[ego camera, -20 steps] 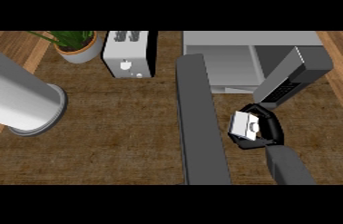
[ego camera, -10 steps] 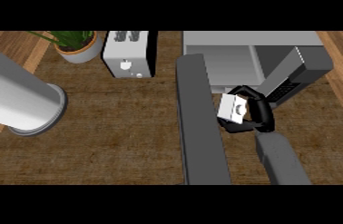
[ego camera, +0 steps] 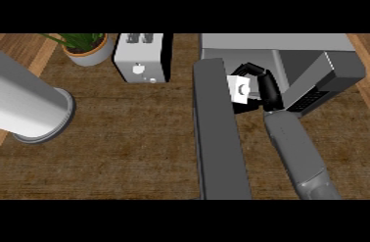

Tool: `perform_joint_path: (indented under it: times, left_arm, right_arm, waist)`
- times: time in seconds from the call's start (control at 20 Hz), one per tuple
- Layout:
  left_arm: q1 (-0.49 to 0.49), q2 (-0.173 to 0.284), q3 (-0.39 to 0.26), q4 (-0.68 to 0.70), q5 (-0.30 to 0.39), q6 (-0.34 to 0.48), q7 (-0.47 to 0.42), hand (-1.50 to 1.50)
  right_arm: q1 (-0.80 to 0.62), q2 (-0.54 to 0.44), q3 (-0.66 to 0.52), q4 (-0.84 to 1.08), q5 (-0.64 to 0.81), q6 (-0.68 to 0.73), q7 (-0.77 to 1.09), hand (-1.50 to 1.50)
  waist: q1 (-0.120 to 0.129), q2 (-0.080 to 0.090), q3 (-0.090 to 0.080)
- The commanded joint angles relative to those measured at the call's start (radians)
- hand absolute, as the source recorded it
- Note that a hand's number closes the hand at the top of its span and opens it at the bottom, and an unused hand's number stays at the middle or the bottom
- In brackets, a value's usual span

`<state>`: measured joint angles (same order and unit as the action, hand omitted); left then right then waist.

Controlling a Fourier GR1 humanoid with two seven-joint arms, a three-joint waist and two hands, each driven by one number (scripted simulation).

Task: Pick up the milk, place it into the microwave and close the microwave

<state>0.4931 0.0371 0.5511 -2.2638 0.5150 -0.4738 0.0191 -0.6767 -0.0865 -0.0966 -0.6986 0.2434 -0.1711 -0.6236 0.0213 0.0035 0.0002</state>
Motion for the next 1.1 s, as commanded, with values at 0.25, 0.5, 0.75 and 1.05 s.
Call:
perform_joint_path:
  times: [0.25, 0.5, 0.75, 1.05]
  left_arm:
    - [-0.091, 0.029, -0.009, 0.067, -0.028, 0.002, 0.006, -1.50]
    - [-0.078, 0.019, -0.011, 0.060, -0.024, -0.024, -0.009, -1.50]
    - [-0.108, 0.028, -0.014, 0.066, -0.023, -0.003, 0.012, -1.50]
    - [-0.119, 0.031, -0.032, 0.114, -0.033, -0.047, -0.015, -1.50]
  right_arm:
    - [-0.255, -0.023, -0.068, 0.333, 0.076, -0.204, -0.005, 1.50]
    - [-0.324, -0.073, -0.105, 0.431, 0.077, -0.245, -0.025, 1.50]
    - [-0.344, -0.084, -0.121, 0.472, 0.093, -0.387, -0.036, 1.50]
    - [-0.391, -0.147, -0.097, 0.510, 0.147, -0.476, -0.049, 1.50]
  waist:
    - [0.032, 0.019, 0.001]
    - [0.058, 0.029, 0.002]
    - [0.067, 0.035, 0.003]
    - [0.094, 0.049, 0.002]
